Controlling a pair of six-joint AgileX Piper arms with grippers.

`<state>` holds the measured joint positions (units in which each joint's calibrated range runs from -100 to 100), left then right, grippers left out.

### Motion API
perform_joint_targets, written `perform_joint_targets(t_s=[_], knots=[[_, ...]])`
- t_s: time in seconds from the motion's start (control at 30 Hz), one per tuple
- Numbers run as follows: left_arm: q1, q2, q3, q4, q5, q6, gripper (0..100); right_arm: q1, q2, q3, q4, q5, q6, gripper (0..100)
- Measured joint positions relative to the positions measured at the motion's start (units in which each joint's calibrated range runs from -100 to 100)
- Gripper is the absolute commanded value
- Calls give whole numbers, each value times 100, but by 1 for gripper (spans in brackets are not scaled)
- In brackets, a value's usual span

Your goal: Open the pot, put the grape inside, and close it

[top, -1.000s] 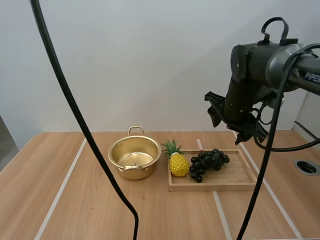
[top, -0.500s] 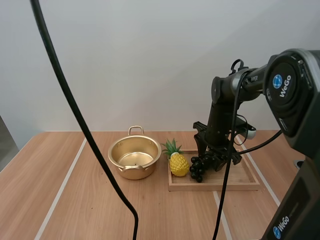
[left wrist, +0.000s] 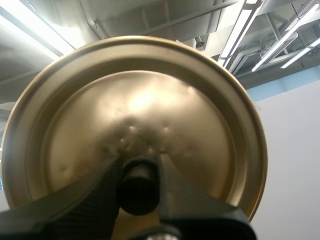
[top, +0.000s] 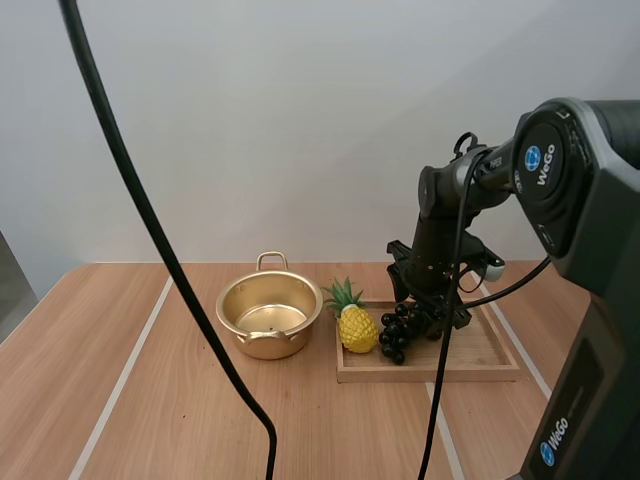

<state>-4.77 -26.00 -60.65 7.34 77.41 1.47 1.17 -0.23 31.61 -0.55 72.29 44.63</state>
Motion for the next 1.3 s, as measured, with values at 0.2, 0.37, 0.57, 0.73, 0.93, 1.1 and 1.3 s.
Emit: perform_joint_targets(t_s=[0.2,0.37,0.57,0.73,0.93,1.1,1.3], knots=[[0,0,0,0,0,0,0,0,381,0,-2,-294,3,100],[0,0,0,0,0,0,0,0,561,-5,-12,-555,11,100],[0,0,0,0,0,0,0,0,630,-31,-24,-648,11,55],[0,0,0,0,0,0,0,0,630,-52,-59,-663,-45,0],[0,0,0,0,0,0,0,0,405,-52,-109,-670,-426,0],[0,0,0,0,0,0,0,0,-312,-52,-109,-701,-956,0],[0,0,0,0,0,0,0,0,-1696,-52,-109,-748,-1557,0]])
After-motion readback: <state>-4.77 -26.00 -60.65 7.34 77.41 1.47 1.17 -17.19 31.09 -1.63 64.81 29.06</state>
